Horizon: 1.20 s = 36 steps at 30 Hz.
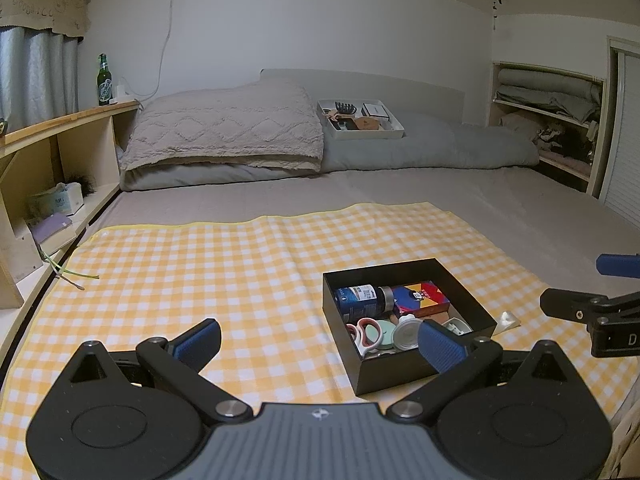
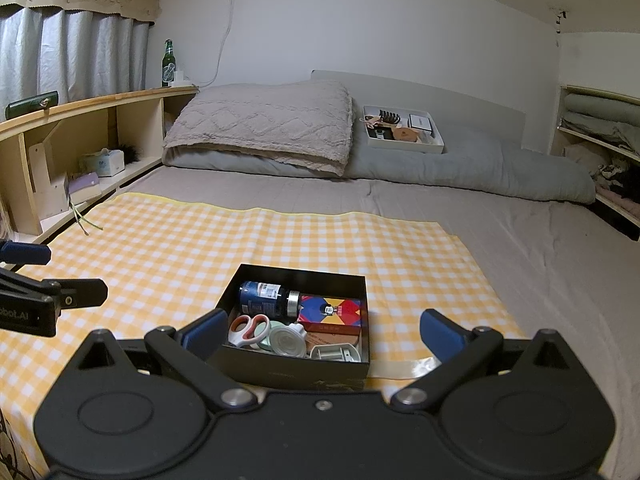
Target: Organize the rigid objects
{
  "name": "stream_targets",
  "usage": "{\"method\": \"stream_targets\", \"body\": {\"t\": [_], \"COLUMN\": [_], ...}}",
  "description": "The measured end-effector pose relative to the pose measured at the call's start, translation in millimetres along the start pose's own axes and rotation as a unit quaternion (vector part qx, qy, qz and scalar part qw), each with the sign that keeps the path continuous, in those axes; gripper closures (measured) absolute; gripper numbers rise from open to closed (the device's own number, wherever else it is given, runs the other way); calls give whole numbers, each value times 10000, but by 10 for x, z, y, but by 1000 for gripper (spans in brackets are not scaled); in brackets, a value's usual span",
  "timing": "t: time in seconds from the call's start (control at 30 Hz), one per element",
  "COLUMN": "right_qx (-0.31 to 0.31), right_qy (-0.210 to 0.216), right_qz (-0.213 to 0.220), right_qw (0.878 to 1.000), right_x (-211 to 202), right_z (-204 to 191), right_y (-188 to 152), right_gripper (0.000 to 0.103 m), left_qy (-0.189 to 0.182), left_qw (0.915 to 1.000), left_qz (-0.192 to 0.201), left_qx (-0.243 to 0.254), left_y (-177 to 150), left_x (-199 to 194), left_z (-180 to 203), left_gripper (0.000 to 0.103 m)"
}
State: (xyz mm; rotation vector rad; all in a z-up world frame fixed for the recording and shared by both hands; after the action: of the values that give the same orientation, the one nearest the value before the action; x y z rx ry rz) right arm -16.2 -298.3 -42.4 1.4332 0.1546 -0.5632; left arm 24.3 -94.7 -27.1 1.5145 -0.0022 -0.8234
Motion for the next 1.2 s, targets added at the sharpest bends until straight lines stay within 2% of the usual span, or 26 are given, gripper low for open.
{"method": "stream_targets", "body": {"t": [1.2], "right_qx": [3], "right_qy": [-5], "right_qz": [9], "right_qw": [10000], "right_x": [0], "right_z": [1], "right_y": [-3], "right_gripper": [0], "left_qy": [52], "left_qw": [10000], "left_qz": [-39], "left_qx": [10], "left_y": [-24], "left_x": [8], "left_z": [-14], "left_gripper": [0]}}
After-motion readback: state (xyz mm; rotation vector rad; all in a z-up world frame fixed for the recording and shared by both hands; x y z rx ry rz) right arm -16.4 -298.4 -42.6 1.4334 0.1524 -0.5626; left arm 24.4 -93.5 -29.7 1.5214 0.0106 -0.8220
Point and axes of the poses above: each gripper's, at about its wrist camera, not at the fingertips, and x roughly the way its jaws point, z to its right, y to its top, the point moved 2 cm from there along x, roughly the way its jaws point, and after that the axes turned 13 degrees about -y, right-handed, at the moved point
